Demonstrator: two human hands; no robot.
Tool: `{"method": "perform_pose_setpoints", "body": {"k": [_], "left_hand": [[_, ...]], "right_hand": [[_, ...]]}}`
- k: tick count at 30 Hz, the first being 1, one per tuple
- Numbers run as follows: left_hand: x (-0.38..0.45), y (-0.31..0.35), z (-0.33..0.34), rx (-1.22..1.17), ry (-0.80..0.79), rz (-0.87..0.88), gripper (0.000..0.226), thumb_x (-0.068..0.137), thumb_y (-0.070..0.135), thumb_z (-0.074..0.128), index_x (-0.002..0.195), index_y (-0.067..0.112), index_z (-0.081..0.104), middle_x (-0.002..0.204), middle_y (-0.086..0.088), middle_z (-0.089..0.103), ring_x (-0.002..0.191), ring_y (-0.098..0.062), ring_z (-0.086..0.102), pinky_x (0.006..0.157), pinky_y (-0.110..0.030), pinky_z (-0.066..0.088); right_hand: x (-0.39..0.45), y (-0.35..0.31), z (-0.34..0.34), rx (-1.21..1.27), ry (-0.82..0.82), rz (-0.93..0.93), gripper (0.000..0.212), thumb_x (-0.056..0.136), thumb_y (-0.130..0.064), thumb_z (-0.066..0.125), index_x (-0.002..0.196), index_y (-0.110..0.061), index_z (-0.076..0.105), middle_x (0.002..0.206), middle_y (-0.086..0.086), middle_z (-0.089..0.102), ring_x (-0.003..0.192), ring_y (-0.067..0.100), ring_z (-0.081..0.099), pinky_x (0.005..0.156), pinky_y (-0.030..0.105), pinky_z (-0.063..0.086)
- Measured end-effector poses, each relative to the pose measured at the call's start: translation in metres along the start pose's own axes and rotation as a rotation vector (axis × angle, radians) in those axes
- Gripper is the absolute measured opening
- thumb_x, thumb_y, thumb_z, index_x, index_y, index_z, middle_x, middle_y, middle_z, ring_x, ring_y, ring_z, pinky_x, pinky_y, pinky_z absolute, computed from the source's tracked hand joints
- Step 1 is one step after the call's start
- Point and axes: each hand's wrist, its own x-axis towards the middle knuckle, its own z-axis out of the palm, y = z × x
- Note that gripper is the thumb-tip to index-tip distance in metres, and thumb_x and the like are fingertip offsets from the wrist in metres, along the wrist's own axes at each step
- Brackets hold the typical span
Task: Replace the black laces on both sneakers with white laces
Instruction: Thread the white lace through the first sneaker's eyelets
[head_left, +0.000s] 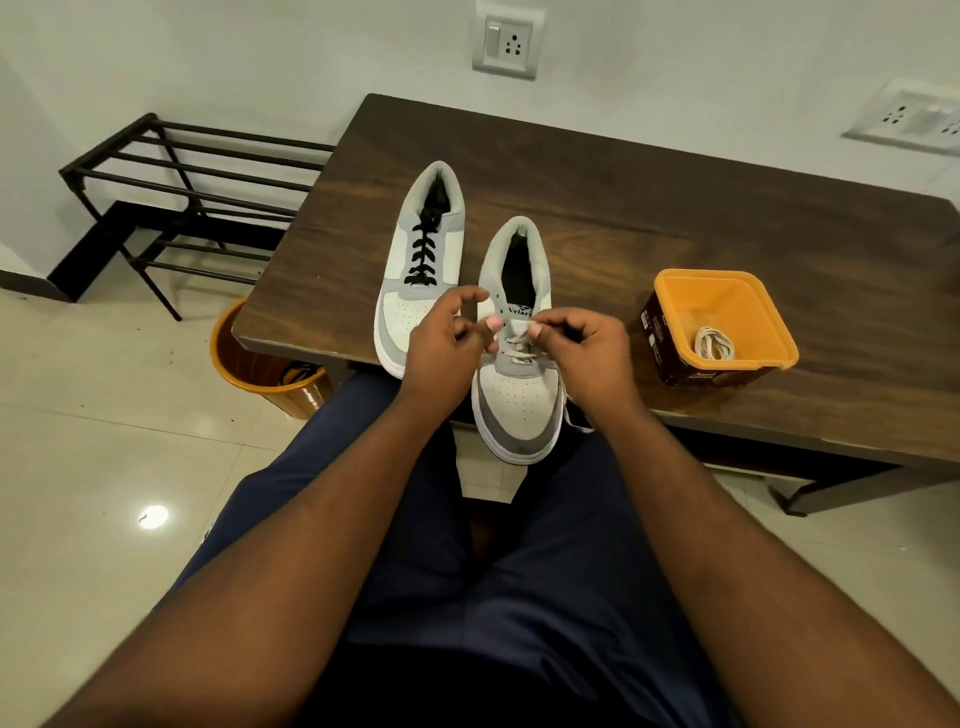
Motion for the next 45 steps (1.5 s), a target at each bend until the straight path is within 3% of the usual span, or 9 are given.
{"method": "perform_pose_setpoints", "body": {"k": [4,7,14,19,27,32,38,42,45], "left_hand": [[0.02,-0.006,0.016,0.14,0.155,-0.092,0.024,0.088,0.04,0.068,0.096,0.018,0.061,0.082,0.006,0.063,0.077,-0.01,0.06,0.075,-0.033,0.053],[0.027,-0.01,0.023,0.161,0.145,-0.139,0.031,0.079,0.044,0.075,0.083,0.016,0.064,0.078,0.004,0.066,0.077,-0.016,0.065,0.076,-0.042,0.057],[0.028,-0.016,0.018,0.091,0.131,-0.192,0.014,0.082,0.025,0.07,0.074,0.015,0.075,0.063,0.004,0.069,0.064,-0.016,0.066,0.073,-0.04,0.06],[0.026,-0.011,0.018,-0.04,0.115,-0.251,0.017,0.082,0.007,0.067,0.065,0.01,0.071,0.056,0.001,0.062,0.052,-0.009,0.051,0.059,-0.027,0.047],[0.013,-0.017,0.017,-0.199,0.058,-0.26,0.012,0.093,0.011,0.064,0.092,0.003,0.073,0.067,0.0,0.066,0.052,0.0,0.056,0.055,-0.017,0.047],[0.012,-0.018,0.018,-0.141,0.064,-0.209,0.006,0.09,0.004,0.065,0.093,0.003,0.07,0.075,0.0,0.067,0.061,-0.002,0.06,0.06,-0.019,0.049],[0.014,-0.016,0.016,-0.228,0.245,-0.275,0.024,0.096,0.001,0.049,0.083,0.019,0.056,0.084,-0.005,0.06,0.066,-0.015,0.056,0.053,-0.028,0.051],[0.027,-0.011,-0.012,-0.224,0.643,-0.358,0.018,0.094,0.002,0.051,0.091,0.019,0.056,0.093,-0.001,0.058,0.084,-0.015,0.056,0.071,-0.022,0.048],[0.028,-0.005,-0.023,-0.097,0.652,-0.223,0.029,0.087,0.002,0.064,0.102,0.026,0.056,0.109,-0.005,0.057,0.094,-0.012,0.056,0.082,-0.027,0.055]], "right_hand": [[0.013,-0.001,0.001,-0.18,0.091,-0.013,0.009,0.085,-0.012,0.07,0.091,-0.014,0.075,0.091,0.0,0.07,0.076,0.001,0.064,0.062,0.005,0.045],[0.018,0.0,0.005,-0.293,0.072,-0.033,0.006,0.084,-0.013,0.071,0.088,-0.013,0.076,0.091,0.002,0.064,0.078,0.01,0.062,0.066,0.017,0.051],[0.024,-0.002,0.019,-0.435,-0.013,-0.092,0.013,0.086,-0.011,0.067,0.095,-0.008,0.076,0.089,0.004,0.061,0.086,0.021,0.062,0.081,0.036,0.053],[0.024,0.007,0.025,-0.337,-0.029,-0.002,0.013,0.086,-0.009,0.064,0.089,-0.01,0.076,0.084,0.001,0.07,0.077,0.013,0.066,0.077,0.034,0.055],[0.02,0.017,0.032,-0.125,-0.043,0.079,0.011,0.09,-0.007,0.061,0.088,-0.004,0.071,0.059,-0.012,0.057,0.044,-0.002,0.049,0.05,0.016,0.04],[0.021,0.021,0.028,-0.105,-0.063,0.058,0.012,0.09,-0.008,0.064,0.095,-0.003,0.074,0.089,0.008,0.069,0.074,0.008,0.064,0.072,0.028,0.054],[0.02,0.024,0.014,-0.151,-0.079,0.009,0.015,0.089,-0.014,0.068,0.101,-0.015,0.076,0.098,0.002,0.069,0.093,0.014,0.066,0.09,0.035,0.054],[0.021,0.022,-0.002,-0.236,-0.099,-0.063,0.02,0.09,-0.016,0.067,0.109,-0.016,0.073,0.09,-0.006,0.059,0.084,0.003,0.059,0.083,0.021,0.05],[0.03,0.02,-0.01,-0.313,-0.118,-0.141,0.022,0.089,-0.014,0.068,0.11,-0.017,0.073,0.094,-0.01,0.054,0.092,0.011,0.058,0.087,0.029,0.053]]}}
